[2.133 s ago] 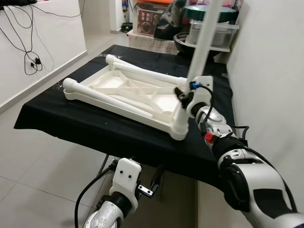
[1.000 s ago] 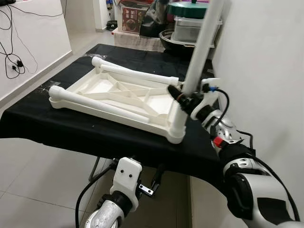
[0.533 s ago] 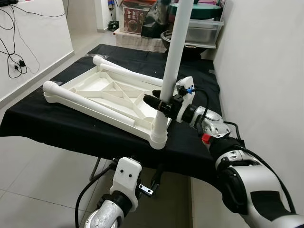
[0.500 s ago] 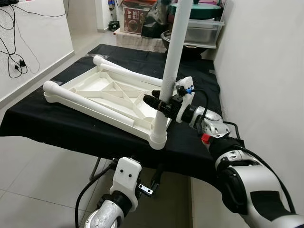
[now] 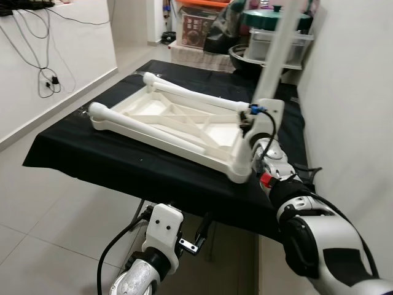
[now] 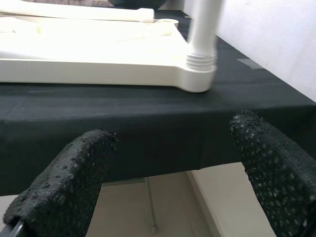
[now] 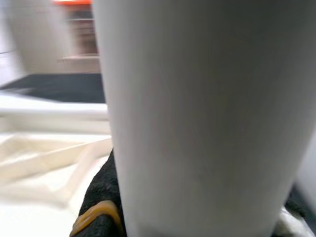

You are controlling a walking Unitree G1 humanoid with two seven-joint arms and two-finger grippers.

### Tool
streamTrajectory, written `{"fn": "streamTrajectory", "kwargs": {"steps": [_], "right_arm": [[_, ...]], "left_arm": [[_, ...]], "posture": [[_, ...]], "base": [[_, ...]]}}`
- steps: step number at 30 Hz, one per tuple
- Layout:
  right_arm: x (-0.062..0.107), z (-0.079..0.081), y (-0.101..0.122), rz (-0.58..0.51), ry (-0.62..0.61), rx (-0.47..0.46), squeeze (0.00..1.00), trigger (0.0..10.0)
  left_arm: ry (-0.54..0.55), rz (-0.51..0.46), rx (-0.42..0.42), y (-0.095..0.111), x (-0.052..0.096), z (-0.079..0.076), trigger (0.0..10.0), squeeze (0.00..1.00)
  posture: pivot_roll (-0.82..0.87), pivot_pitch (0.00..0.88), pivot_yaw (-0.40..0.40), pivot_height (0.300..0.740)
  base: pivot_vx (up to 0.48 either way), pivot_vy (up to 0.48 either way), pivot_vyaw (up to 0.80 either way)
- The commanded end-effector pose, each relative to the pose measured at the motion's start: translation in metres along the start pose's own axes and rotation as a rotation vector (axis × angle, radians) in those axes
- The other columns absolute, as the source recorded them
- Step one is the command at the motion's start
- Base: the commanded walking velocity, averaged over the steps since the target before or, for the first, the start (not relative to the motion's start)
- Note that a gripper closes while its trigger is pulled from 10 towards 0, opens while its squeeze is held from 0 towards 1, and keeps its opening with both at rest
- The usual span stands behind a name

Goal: Building children table

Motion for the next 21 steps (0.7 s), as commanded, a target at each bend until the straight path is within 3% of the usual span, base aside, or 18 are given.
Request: {"fn": "streamTrajectory", "kwargs": {"steps": [1, 3, 4, 6, 9, 10, 14, 15, 16, 18, 20, 21], "right_arm": [[0.004, -0.028, -0.025, 0.088, -0.167, 0.004, 0.00, 0.0], [0.007, -0.025, -0.027, 0.082, -0.193, -0.008, 0.00, 0.0], [0.009, -0.013, -0.024, 0.061, -0.140, -0.017, 0.00, 10.0], [0.009, -0.013, -0.024, 0.061, -0.140, -0.017, 0.00, 10.0], [0.011, 0.006, -0.018, 0.018, -0.025, -0.023, 0.00, 10.0], [0.012, 0.012, -0.013, -0.028, 0.020, -0.018, 1.00, 10.0], [0.012, 0.015, -0.006, -0.078, 0.066, -0.028, 1.00, 10.0], [0.013, 0.025, 0.003, -0.098, 0.250, -0.097, 0.00, 10.0], [0.013, 0.025, 0.003, -0.098, 0.250, -0.097, 0.00, 10.0], [0.013, 0.029, 0.007, -0.082, 0.400, -0.171, 0.00, 10.0], [0.012, 0.029, 0.008, -0.066, 0.442, -0.208, 0.00, 10.0], [0.013, 0.032, 0.007, -0.016, 0.539, -0.258, 0.00, 10.0]], "left_arm": [[-0.003, 0.018, -0.002, -0.005, 0.000, 0.000, 10.0, 0.00], [-0.004, 0.019, -0.004, -0.006, 0.000, -0.001, 10.0, 0.00], [-0.005, 0.019, -0.005, -0.006, 0.000, -0.001, 10.0, 0.00], [-0.005, 0.019, -0.005, -0.006, 0.000, -0.001, 10.0, 0.00], [-0.006, 0.019, -0.005, -0.006, -0.001, -0.001, 10.0, 0.00], [-0.005, 0.019, -0.003, -0.006, 0.000, -0.001, 10.0, 0.00], [-0.005, 0.019, -0.001, -0.007, 0.000, -0.002, 10.0, 0.00], [-0.004, 0.019, 0.000, -0.007, 0.000, -0.002, 10.0, 0.00], [-0.004, 0.019, 0.000, -0.007, 0.000, -0.002, 10.0, 0.00], [-0.004, 0.018, 0.001, -0.006, 0.000, -0.001, 10.0, 0.00], [-0.005, 0.017, 0.001, -0.006, -0.001, -0.001, 10.0, 0.00], [-0.005, 0.017, 0.002, -0.006, -0.001, -0.001, 10.0, 0.00]], "posture": [[0.08, 0.026, -0.102, 0.740], [0.09, 0.021, -0.101, 0.740], [0.08, 0.015, -0.101, 0.740], [0.08, 0.015, -0.101, 0.740], [0.08, 0.010, -0.100, 0.740], [0.08, 0.009, -0.102, 0.740], [0.08, 0.010, -0.102, 0.740], [0.08, 0.015, -0.101, 0.740], [0.08, 0.015, -0.101, 0.740], [0.08, 0.016, -0.103, 0.740], [0.08, 0.019, -0.102, 0.740], [0.08, 0.019, -0.102, 0.740]], "base": [[0.000, 0.000, 0.00], [0.000, 0.000, 0.00], [0.000, 0.000, 0.00], [0.000, 0.000, 0.00], [0.000, 0.000, 0.00], [0.000, 0.000, 0.00], [0.000, 0.000, 0.00], [0.000, 0.000, 0.00], [0.000, 0.000, 0.00], [0.000, 0.000, 0.00], [0.000, 0.000, 0.00], [0.000, 0.000, 0.00]]}}
Point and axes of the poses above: a point about 5 cm out from each wrist's last joint towards the gripper, its own x axis pointing back from the gripper into the wrist, its own y axis along the axis of the wrist's last joint, z = x × y, the point moved 2 cm from there along -x, pointing out of the wrist towards the gripper, and after that the axes turned 8 degrees about -x, right-handed, at the moved point
